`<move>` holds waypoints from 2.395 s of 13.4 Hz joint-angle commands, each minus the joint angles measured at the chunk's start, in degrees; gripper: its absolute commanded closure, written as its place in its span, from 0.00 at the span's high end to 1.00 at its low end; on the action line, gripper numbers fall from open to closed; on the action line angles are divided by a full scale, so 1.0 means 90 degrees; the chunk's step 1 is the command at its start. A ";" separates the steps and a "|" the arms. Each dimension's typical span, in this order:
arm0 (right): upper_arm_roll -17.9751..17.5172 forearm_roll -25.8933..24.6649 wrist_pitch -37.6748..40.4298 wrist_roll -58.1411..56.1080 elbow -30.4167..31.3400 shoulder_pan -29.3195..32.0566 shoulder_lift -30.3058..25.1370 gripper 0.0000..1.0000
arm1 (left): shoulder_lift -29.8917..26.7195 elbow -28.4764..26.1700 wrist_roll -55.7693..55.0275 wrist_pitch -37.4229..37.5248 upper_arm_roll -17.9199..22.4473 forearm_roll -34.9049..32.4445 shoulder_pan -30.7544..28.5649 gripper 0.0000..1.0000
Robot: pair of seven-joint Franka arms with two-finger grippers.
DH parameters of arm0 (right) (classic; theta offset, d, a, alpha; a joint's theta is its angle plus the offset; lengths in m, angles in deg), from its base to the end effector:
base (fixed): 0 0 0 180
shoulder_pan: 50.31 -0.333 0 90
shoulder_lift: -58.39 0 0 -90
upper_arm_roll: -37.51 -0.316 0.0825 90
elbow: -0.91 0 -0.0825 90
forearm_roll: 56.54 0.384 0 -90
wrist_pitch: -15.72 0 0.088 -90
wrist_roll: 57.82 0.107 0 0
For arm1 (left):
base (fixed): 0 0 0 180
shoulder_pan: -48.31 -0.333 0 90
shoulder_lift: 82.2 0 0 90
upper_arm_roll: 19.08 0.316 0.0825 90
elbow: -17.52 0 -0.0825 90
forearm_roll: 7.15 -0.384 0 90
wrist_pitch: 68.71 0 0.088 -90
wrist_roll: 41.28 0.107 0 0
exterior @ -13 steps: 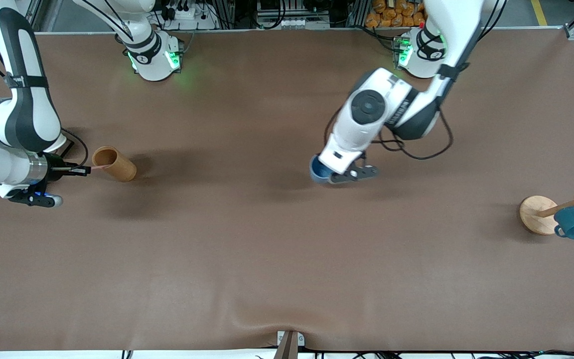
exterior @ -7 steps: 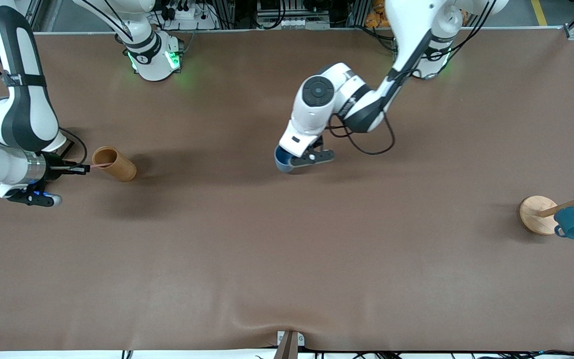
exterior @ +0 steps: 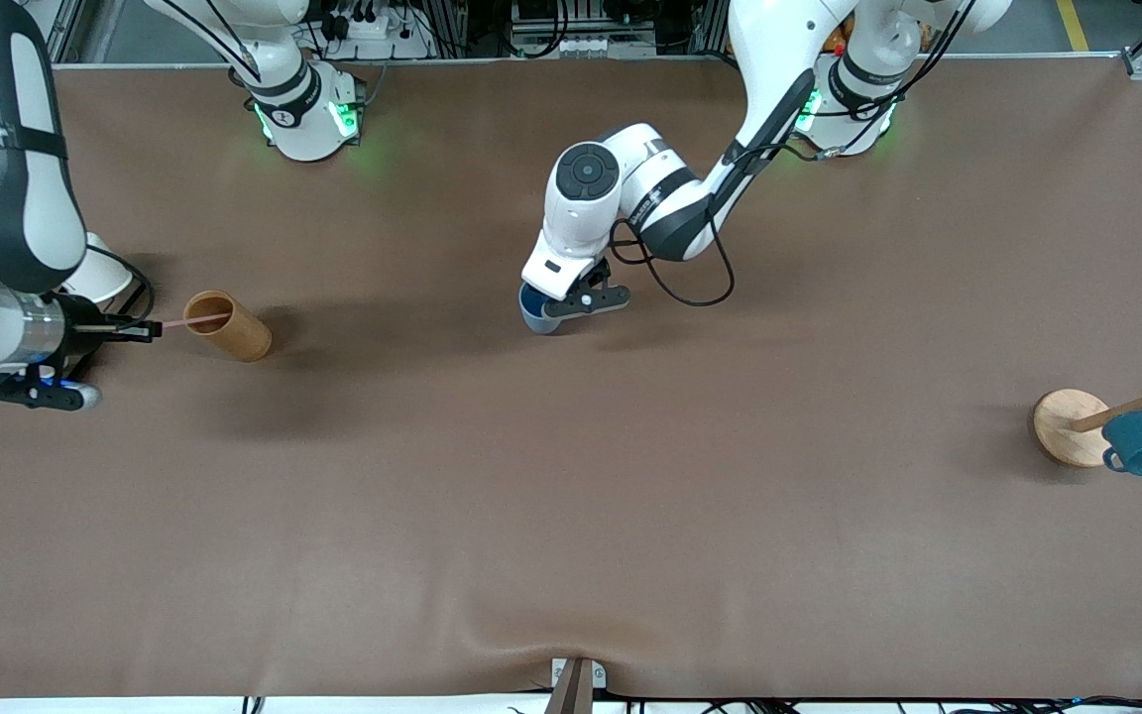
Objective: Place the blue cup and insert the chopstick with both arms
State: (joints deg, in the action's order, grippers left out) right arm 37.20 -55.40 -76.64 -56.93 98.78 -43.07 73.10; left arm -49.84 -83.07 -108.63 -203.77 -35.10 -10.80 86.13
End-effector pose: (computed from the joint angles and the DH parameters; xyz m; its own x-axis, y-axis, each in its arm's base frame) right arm 0.5878 -0.0696 0.4156 0.9293 -0.1291 -0.3459 -0.1428 -0.9896 -0.0144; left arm 0.4096 -0.5294 0.2634 0.9703 0.2317 -0.0699 0.2376 -0.9668 0.0937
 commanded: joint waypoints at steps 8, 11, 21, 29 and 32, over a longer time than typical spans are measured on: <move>-0.0083 -0.0087 0.0869 0.0653 -0.2094 -0.1174 0.0036 0.00 | -0.0693 0.0278 -0.0613 0.0639 0.0089 -0.0278 0.0085 1.00; -0.0093 0.0389 0.0762 0.1870 -0.2094 -0.1652 0.0123 0.00 | -0.1475 0.0317 -0.0534 0.1158 0.0080 -0.0278 -0.0383 1.00; -0.0141 0.1202 -0.0762 0.6530 -0.2017 -0.4094 0.0816 0.00 | -0.2757 0.0599 0.1700 0.2758 0.0070 -0.0190 -0.2151 1.00; -0.0141 0.1085 -0.0743 0.7040 -0.1685 -0.4788 0.0885 0.00 | -0.2824 0.0903 0.3673 0.3610 0.0060 -0.0132 -0.3342 1.00; -0.0141 0.1046 -0.0879 0.7331 -0.1645 -0.4915 0.1002 0.19 | -0.2932 0.0893 0.4220 0.3824 0.0060 -0.0122 -0.3703 1.00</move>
State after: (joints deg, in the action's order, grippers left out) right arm 35.46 -45.22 -83.63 6.30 83.64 -86.22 81.47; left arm -74.72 -75.36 -73.65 -172.08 -33.92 -12.06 54.88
